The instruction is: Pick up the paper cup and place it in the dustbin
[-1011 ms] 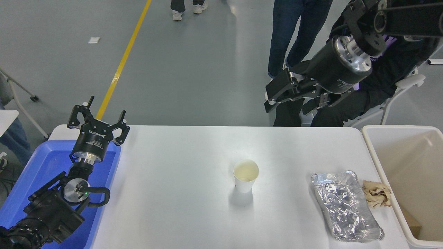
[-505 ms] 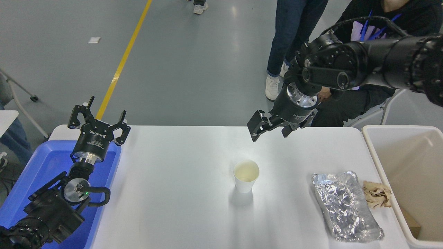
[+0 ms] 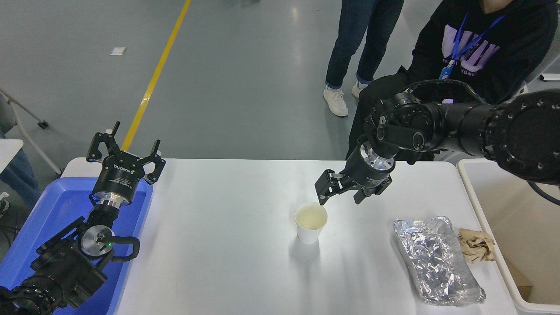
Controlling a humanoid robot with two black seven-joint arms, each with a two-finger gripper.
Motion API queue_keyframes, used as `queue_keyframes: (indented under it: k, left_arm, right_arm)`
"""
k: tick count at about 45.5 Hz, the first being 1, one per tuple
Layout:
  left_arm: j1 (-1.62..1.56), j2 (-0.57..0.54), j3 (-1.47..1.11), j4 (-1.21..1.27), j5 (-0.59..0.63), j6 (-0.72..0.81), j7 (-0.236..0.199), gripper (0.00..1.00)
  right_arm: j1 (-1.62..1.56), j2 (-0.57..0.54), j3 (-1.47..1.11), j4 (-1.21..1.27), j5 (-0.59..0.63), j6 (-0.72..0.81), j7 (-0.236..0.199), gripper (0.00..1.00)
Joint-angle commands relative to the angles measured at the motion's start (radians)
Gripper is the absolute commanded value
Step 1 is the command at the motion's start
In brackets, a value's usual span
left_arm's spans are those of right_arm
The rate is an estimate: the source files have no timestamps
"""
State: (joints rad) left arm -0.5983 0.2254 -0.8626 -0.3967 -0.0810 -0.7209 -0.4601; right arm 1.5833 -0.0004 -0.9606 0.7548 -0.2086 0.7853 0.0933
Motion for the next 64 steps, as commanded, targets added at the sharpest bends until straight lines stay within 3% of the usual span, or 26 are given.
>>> queue_keyframes:
  k: [1,8,31,64]
  left_arm:
    - [0.000,0.000,0.001,-0.001,0.000,0.000,0.000,0.98]
    - [0.000,0.000,-0.001,-0.001,0.001,0.000,0.000,0.98]
    - [0.000,0.000,-0.001,0.001,0.000,0.000,0.000,0.98]
    - [0.000,0.000,-0.001,-0.001,0.000,0.000,0.000,0.98]
  right_arm:
    - [-0.071,0.000,0.023,-0.041,-0.002,0.000,-0.055,0.93]
    - [-0.127,0.000,0.068,-0.084,0.000,-0.006,-0.061,0.93]
    - [-0.246,0.000,0.126,-0.091,0.017,-0.251,-0.063,0.92]
    - [-0.252,0.000,0.163,-0.072,0.018,-0.273,-0.061,0.92]
